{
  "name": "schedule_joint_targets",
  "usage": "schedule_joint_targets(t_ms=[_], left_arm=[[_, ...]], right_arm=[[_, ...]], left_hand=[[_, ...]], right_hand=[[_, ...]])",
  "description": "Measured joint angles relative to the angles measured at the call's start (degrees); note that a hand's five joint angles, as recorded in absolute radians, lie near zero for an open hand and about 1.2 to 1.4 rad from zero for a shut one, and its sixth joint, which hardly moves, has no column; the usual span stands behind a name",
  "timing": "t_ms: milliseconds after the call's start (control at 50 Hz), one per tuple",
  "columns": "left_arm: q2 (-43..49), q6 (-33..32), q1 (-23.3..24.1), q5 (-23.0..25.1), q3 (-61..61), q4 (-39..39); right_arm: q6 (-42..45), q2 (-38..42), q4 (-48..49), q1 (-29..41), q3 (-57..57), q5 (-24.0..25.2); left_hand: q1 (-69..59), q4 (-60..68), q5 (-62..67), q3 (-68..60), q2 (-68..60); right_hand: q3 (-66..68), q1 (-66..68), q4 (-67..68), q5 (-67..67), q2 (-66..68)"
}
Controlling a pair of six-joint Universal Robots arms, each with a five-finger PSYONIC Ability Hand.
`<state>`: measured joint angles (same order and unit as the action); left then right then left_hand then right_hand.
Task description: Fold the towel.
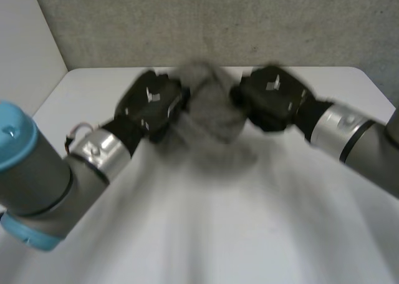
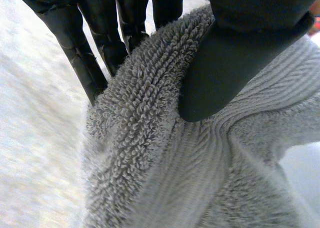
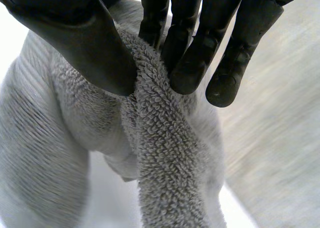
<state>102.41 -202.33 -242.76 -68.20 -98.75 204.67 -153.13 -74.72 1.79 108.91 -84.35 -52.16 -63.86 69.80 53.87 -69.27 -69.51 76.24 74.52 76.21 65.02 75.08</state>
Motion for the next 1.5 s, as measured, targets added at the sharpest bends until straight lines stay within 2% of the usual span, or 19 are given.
schedule_joint_targets(t_ms=[100, 140, 180, 200, 260, 340, 480, 580, 680, 820, 960, 1060, 1120, 1140, 1180, 1240, 1360, 1440, 1500], left_arm=[[0.5, -5.0, -2.5, 5.5, -6.7, -1.1], [0.6, -7.5, -3.3, 6.7, -8.3, -2.1], [0.7, -10.4, -4.1, 7.6, -9.4, -3.8], [0.7, -12.5, -4.5, 8.0, -9.7, -5.3], [0.5, -17.0, -5.2, 8.3, -9.6, -9.2], [-0.2, -20.7, -5.8, 8.2, -8.2, -13.6], [-1.7, -18.6, -6.5, 7.3, -4.0, -16.1], [-1.5, -8.3, -7.5, 5.3, 0.9, -15.6], [1.4, 3.4, -8.7, 1.2, 5.4, -15.9], [8.3, 11.9, -9.2, -7.1, 10.9, -21.8], [15.8, 12.6, -8.1, -11.9, 14.9, -36.1], [17.6, 12.4, -6.2, -11.5, 15.1, -41.1], [17.9, 12.3, -4.8, -11.1, 15.1, -42.2], [17.8, 12.3, -4.3, -11.0, 15.2, -42.2], [17.7, 12.3, -3.7, -10.9, 15.6, -42.2], [17.4, 12.2, -2.9, -10.9, 17.8, -41.8], [16.1, 11.5, -2.6, -12.5, 26.1, -38.0], [13.6, 11.3, -2.9, -15.4, 31.5, -28.5], [10.7, 11.4, -3.1, -17.4, 31.9, -17.8]], right_arm=[[17.5, 5.7, -15.0, 0.0, 0.1, 0.1], [25.0, 7.5, -20.7, 0.1, 0.3, -1.2], [30.6, 8.6, -24.9, 0.2, 0.6, -2.8], [32.9, 9.0, -26.6, 0.3, 0.8, -4.0], [34.7, 9.2, -27.7, 0.6, 1.5, -6.5], [28.5, 7.7, -23.7, 0.7, 2.5, -8.2], [4.2, 3.5, -12.8, 0.5, 3.4, -9.2], [-13.5, 3.8, -9.2, 0.2, 4.6, -9.3], [-20.3, 8.8, -10.1, 0.3, 6.0, -9.8], [-21.0, 17.6, -13.8, 1.5, 9.4, -12.7], [-21.3, 25.4, -15.7, 4.8, 13.2, -15.0], [-22.5, 27.0, -15.8, 6.7, 14.4, -15.1], [-23.0, 27.2, -15.7, 7.5, 15.4, -14.7], [-23.1, 27.2, -15.7, 7.8, 15.8, -14.6], [-23.1, 27.2, -15.7, 8.1, 16.6, -14.4], [-22.7, 26.9, -15.8, 8.4, 18.6, -14.3], [-19.5, 23.8, -14.2, 8.1, 25.3, -14.9], [-15.7, 18.0, -6.3, 7.9, 28.0, -16.3], [-13.6, 12.7, 4.5, 7.9, 26.3, -17.7]], left_hand=[[0.0, -4.3, 0.0, 3.6, 4.0], [3.2, -9.4, -2.0, 9.8, 10.0], [14.2, -19.1, -13.3, 18.4, 19.9], [24.1, -29.2, -23.4, 29.7, 30.1], [39.3, -45.0, -39.4, 44.5, 44.7], [46.5, -52.6, -46.9, 52.1, 52.4], [52.3, -58.2, -51.9, 57.7, 58.0], [52.7, -58.8, -52.2, 58.2, 58.6], [52.7, -58.8, -52.2, 58.2, 58.6], [52.5, -58.6, -52.2, 58.1, 58.4], [52.2, -58.2, -52.0, 57.6, 57.8], [47.7, -54.0, -48.0, 53.2, 53.4], [39.0, -45.8, -39.8, 45.2, 44.7], [28.5, -35.9, -30.1, 35.4, 35.6], [15.2, -20.6, -14.8, 20.1, 20.3], [2.5, -7.2, -2.2, 6.5, 6.7], [-1.9, -1.4, 2.9, 1.1, 1.2], [-1.8, -0.5, 3.7, 0.1, 0.4], [-1.8, -0.2, 4.0, -0.1, 0.2]], right_hand=[[-1.3, -1.3, -1.3, -1.2, -1.1], [-11.8, -9.8, -11.8, -9.9, -11.0], [-27.6, -25.8, -27.3, -26.0, -27.0], [-38.5, -37.9, -38.3, -38.8, -38.1], [-54.1, -52.3, -53.9, -54.2, -53.2], [-62.1, -59.9, -61.4, -61.6, -60.7], [-62.4, -61.4, -61.5, -61.6, -61.0], [-62.4, -61.4, -61.5, -61.6, -61.0], [-62.4, -61.5, -61.5, -61.6, -61.0], [-62.4, -61.5, -61.5, -61.6, -61.0], [-59.6, -57.4, -59.5, -57.9, -58.1], [-37.4, -35.0, -37.6, -36.0, -35.1], [-20.5, -17.7, -20.7, -19.6, -18.4], [-12.8, -9.3, -11.6, -10.3, -10.0], [-5.3, -0.8, -2.4, -2.1, -1.8], [-3.9, 0.0, 0.2, -1.0, -1.4], [-3.7, 0.0, 0.2, -1.0, -1.1], [-3.6, 0.0, 0.2, -1.0, -1.1], [-3.6, 0.0, 0.2, -1.0, -1.1]])
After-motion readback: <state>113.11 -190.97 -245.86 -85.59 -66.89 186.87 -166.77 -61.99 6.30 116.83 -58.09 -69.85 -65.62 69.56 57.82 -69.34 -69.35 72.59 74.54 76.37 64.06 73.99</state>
